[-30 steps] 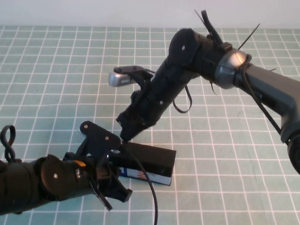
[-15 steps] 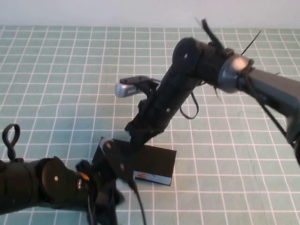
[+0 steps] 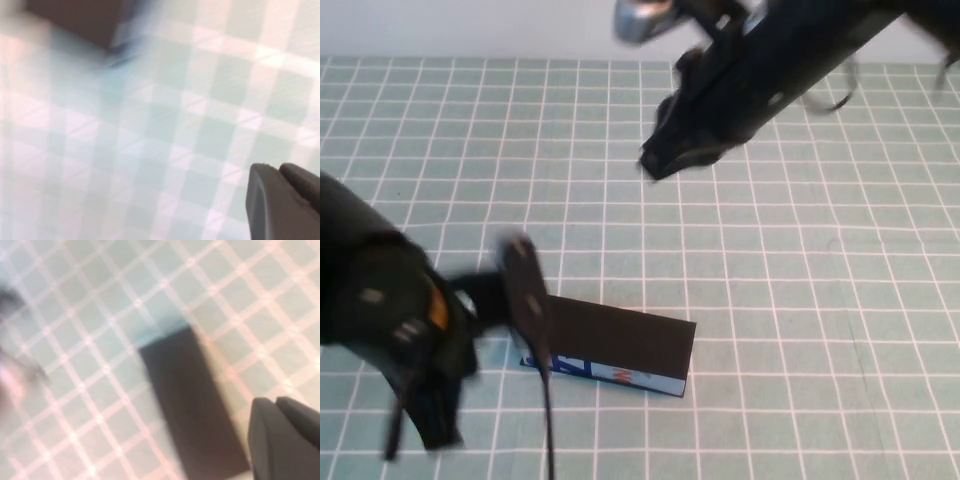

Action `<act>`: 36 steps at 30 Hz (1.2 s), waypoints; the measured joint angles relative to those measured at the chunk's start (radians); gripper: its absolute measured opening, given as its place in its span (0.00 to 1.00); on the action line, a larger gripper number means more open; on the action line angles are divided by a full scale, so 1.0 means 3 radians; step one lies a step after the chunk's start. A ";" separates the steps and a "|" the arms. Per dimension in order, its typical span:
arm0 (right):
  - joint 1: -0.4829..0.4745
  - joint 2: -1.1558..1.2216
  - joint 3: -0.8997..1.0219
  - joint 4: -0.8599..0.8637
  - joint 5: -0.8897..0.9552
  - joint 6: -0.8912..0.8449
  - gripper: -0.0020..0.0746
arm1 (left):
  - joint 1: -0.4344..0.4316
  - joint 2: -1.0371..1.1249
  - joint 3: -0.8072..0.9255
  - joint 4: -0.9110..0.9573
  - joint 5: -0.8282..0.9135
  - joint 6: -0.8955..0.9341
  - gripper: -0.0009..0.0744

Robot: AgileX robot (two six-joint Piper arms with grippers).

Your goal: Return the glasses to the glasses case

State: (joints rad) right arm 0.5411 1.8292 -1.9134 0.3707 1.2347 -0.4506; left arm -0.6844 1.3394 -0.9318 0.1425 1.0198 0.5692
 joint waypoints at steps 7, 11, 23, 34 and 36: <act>-0.0005 -0.0663 0.0099 -0.0930 0.0044 0.0460 0.01 | 0.0441 -0.1034 -0.0171 0.0668 -0.0442 -0.0914 0.01; -0.0005 -0.1157 0.0421 -0.1080 -0.0084 0.0597 0.01 | 0.0801 -0.1680 -0.0171 0.0711 -0.0618 -0.1157 0.01; -0.0005 -0.3059 0.2588 -0.1218 -0.1410 0.1097 0.01 | 0.0995 -0.3156 0.0254 0.0306 -0.0478 -0.1669 0.01; -0.0013 -0.4929 0.4492 -0.1613 -0.2100 0.1502 0.01 | 0.0995 -0.3987 0.1396 0.0135 -0.0743 -0.2639 0.01; -0.0013 -0.5178 0.4732 -0.1618 -0.2172 0.1562 0.01 | 0.0995 -0.4019 0.1563 0.0135 -0.0906 -0.2736 0.01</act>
State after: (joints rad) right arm 0.5372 0.2757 -0.4938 -0.1146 0.5830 0.0179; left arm -0.3859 0.1337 -0.4630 0.1831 0.7479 -0.2516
